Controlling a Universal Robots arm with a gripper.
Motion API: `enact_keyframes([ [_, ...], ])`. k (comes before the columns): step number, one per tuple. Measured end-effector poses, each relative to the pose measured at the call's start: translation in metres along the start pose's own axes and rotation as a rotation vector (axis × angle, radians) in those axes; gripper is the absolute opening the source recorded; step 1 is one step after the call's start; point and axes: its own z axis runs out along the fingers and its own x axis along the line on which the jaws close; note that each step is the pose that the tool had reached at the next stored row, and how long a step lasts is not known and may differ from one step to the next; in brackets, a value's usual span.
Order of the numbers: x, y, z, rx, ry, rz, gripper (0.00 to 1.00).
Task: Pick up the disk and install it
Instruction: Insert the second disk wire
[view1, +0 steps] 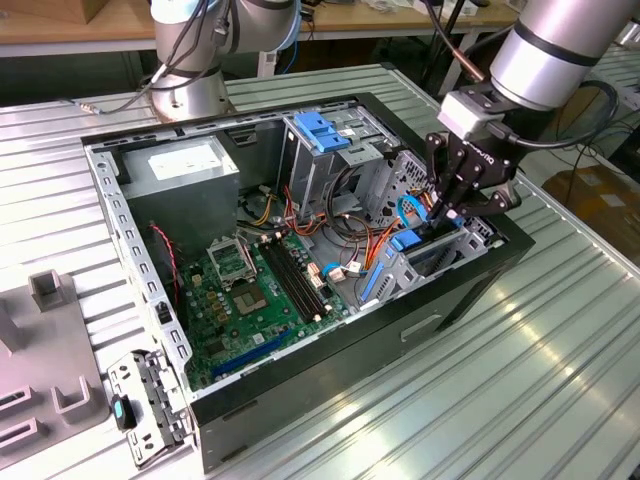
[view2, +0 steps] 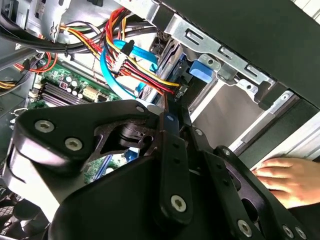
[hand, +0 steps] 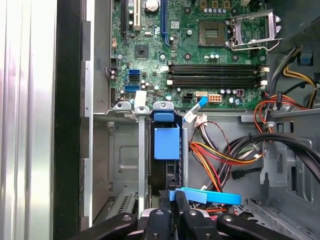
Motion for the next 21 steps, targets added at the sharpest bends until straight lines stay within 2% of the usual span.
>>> enact_keyframes([
  [2, 0.0003, 0.0000, 0.0004, 0.0000, -0.0005, 0.000, 0.16],
  [3, 0.0006, -0.0002, 0.0019, 0.0002, -0.0048, 0.000, 0.17],
  [4, 0.0009, -0.0002, 0.0020, 0.0001, -0.0056, 0.000, 0.24],
  [5, 0.0010, -0.0001, 0.0009, 0.0001, -0.0065, 0.000, 0.24],
  [6, 0.0010, 0.0000, -0.0013, 0.0000, -0.0062, 0.000, 0.24],
  [7, 0.0009, 0.0004, -0.0079, 0.0000, -0.0054, 0.000, 0.24],
  [8, 0.0009, 0.0004, -0.0115, 0.0000, -0.0053, 0.000, 0.24],
  [10, 0.0009, 0.0006, -0.0162, 0.0000, -0.0050, 0.000, 0.24],
  [14, 0.0009, 0.0006, -0.0168, 0.0000, -0.0048, 0.000, 0.22],
  [15, 0.0009, 0.0006, -0.0168, 0.0000, -0.0046, 0.000, 0.11],
  [21, 0.0009, 0.0006, -0.0168, 0.0000, -0.0043, 0.000, 0.11],
])
